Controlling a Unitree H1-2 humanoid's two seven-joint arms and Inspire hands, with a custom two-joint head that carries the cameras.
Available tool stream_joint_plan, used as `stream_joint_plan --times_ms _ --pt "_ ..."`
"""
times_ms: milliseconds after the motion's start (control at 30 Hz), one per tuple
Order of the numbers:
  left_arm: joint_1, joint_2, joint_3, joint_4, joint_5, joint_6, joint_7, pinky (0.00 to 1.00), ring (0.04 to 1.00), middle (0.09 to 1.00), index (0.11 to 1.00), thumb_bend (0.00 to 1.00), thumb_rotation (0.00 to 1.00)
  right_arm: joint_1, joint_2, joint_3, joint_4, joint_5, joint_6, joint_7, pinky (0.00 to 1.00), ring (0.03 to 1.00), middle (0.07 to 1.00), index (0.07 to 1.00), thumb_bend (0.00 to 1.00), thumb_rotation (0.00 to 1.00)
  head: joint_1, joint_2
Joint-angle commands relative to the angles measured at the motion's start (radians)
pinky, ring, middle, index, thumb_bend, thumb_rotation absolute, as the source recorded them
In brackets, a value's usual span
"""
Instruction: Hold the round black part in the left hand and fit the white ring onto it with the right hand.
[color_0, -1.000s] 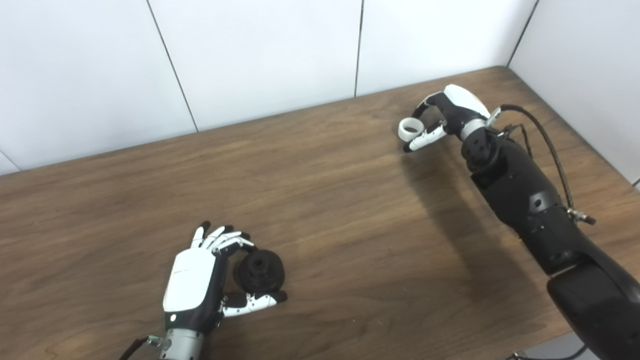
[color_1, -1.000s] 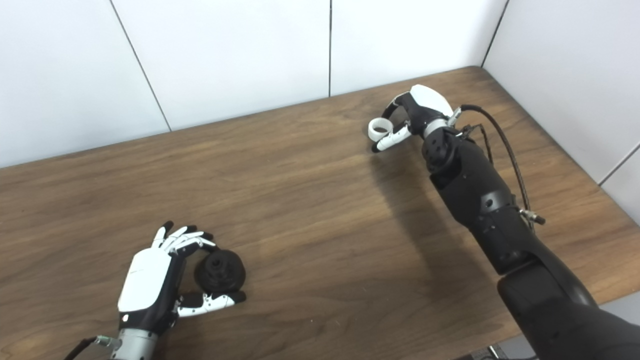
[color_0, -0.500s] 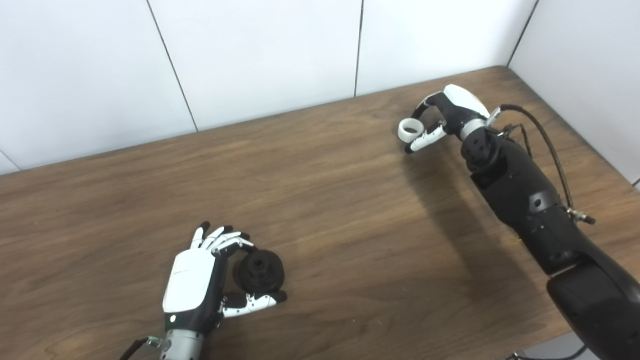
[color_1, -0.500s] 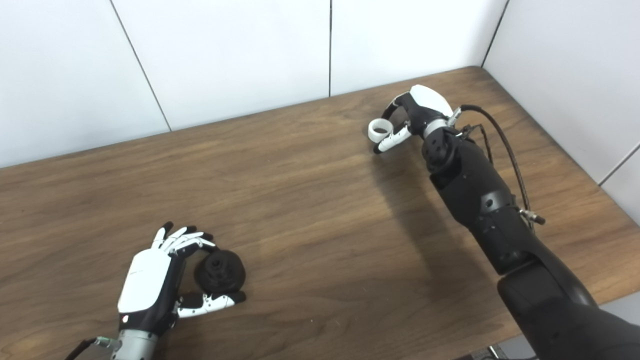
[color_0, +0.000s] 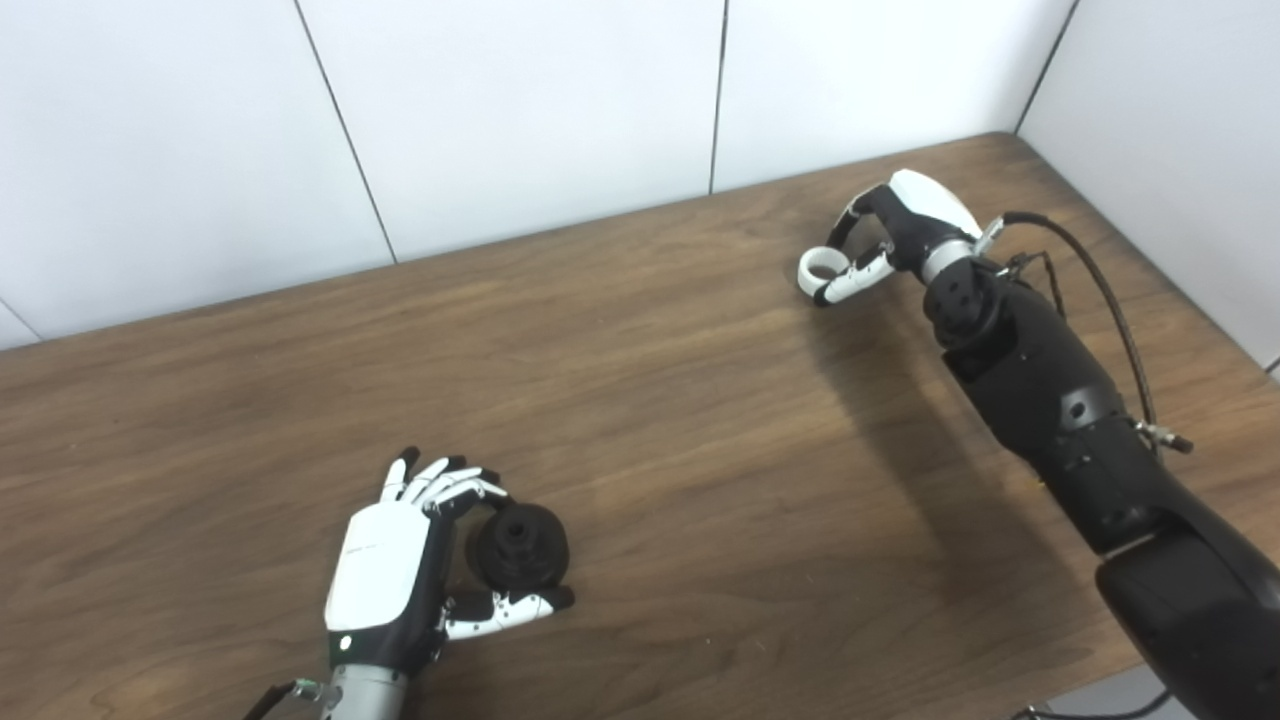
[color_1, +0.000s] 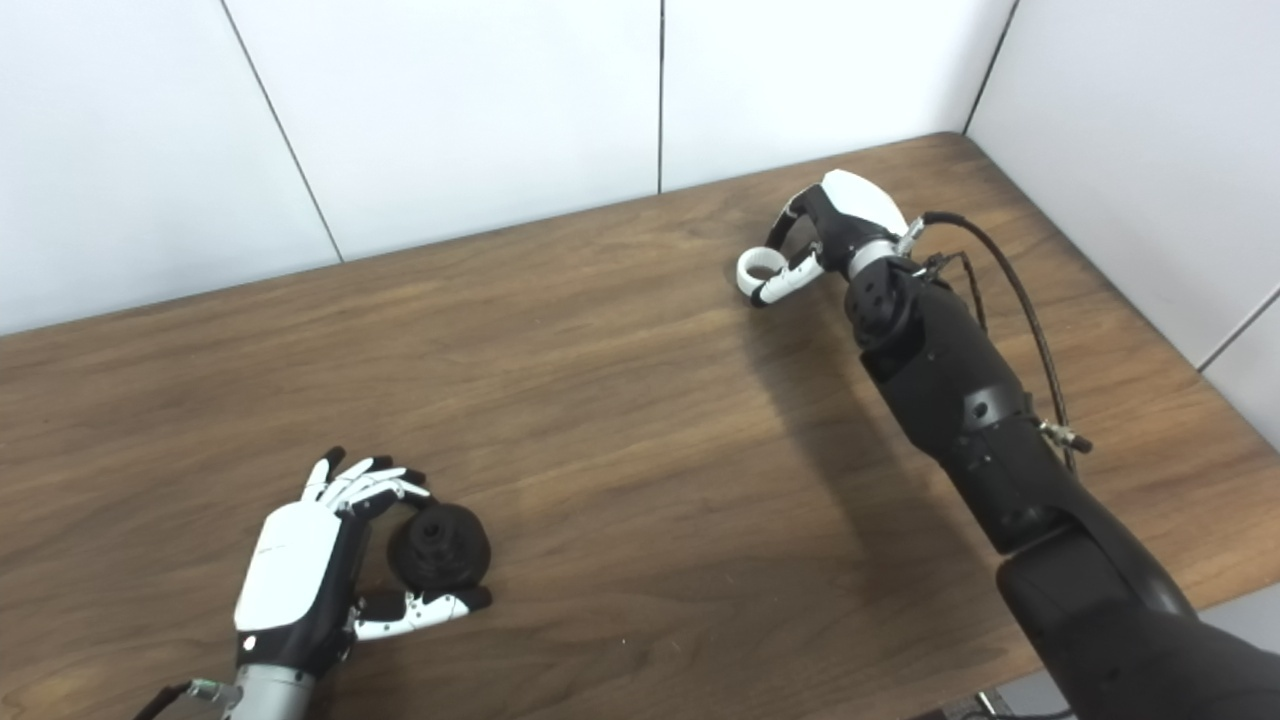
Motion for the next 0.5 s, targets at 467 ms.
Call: stream_joint_plan --times_ms 467 --pt "0.018 0.010 -0.016 -0.004 0.040 0.027 -0.030 1.00 0.870 0.755 0.482 0.53 0.06 0.030 -0.047 0.012 -0.170 -0.013 -0.043 0.002 0.86 0.913 0.829 0.487 0.52 0.13 0.024 0.009"
